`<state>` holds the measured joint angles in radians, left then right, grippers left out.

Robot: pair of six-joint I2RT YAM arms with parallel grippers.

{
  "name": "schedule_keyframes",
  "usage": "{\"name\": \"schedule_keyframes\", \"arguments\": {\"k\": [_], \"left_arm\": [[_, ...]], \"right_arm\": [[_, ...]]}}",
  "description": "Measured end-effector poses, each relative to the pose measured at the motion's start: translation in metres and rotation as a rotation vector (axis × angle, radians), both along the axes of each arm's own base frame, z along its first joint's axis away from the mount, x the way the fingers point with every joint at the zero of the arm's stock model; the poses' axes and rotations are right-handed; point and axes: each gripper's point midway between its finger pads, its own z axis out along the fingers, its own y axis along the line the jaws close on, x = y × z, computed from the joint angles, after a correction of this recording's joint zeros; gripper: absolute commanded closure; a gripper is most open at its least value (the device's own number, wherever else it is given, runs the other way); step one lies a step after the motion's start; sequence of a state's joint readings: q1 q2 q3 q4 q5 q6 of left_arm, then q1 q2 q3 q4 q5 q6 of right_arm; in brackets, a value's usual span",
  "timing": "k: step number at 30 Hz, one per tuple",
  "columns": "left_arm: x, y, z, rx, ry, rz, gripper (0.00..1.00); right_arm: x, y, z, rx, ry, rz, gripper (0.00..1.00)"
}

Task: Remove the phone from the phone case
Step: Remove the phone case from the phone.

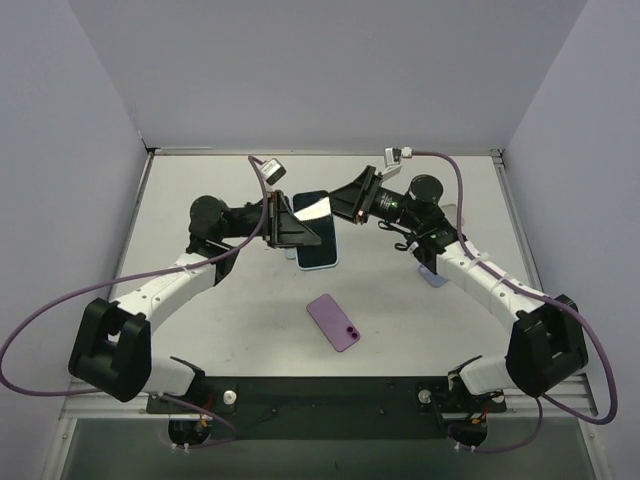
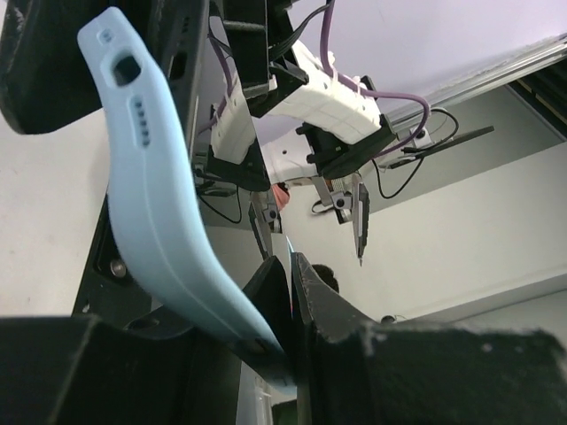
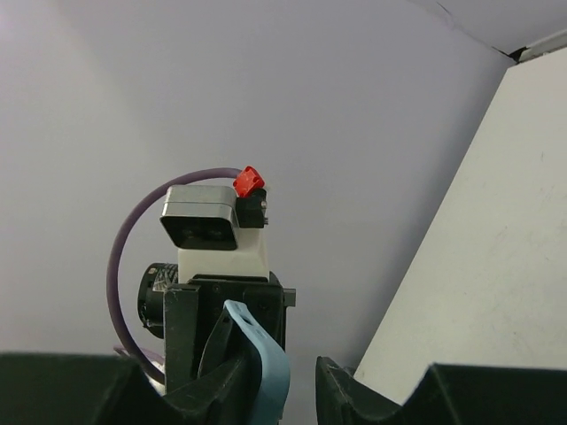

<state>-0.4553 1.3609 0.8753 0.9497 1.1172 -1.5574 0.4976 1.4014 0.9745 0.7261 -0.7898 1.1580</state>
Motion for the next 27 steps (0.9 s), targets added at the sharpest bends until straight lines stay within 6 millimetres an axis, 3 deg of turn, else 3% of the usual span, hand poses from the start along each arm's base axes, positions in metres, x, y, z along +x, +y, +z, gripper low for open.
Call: {"name": "schedule_keyframes", "arguments": {"k": [2,6,10,11,15,18,27], "left_arm": [[0.0,-0.001,-0.006,0.015,0.023,-0.022,1.0],[-0.001,-0.002,-0.014,0.036,0.057,-0.049,1.0],[-0.005,-0.002,-0.018,0.039,0.038,-0.071,1.0],[-0.005,-0.002,-0.018,0.038,0.034,-0.074,1.0],[-0.007,-0.001,-0.018,0.037,0.028,-0.082,1.0],[-0.011,-0.001,-0.017,0.035,0.017,-0.099,1.0],[-0.026,0.002,-0.021,0.056,-0.019,-0.176,1.0]], "right_arm": [[-0.001,0.001,-0.009,-0.008,0.022,0.008,0.76],[-0.005,0.002,-0.015,-0.001,0.044,0.032,0.94],[-0.01,0.002,-0.012,0.044,0.07,0.053,0.96],[-0.012,0.001,-0.01,0.058,0.07,0.058,0.96],[-0.014,0.001,-0.007,0.109,0.081,0.072,0.73],[-0.019,0.001,-0.007,0.121,0.079,0.092,0.67],[-0.037,-0.005,-0.016,0.053,0.058,0.122,0.63]]}}
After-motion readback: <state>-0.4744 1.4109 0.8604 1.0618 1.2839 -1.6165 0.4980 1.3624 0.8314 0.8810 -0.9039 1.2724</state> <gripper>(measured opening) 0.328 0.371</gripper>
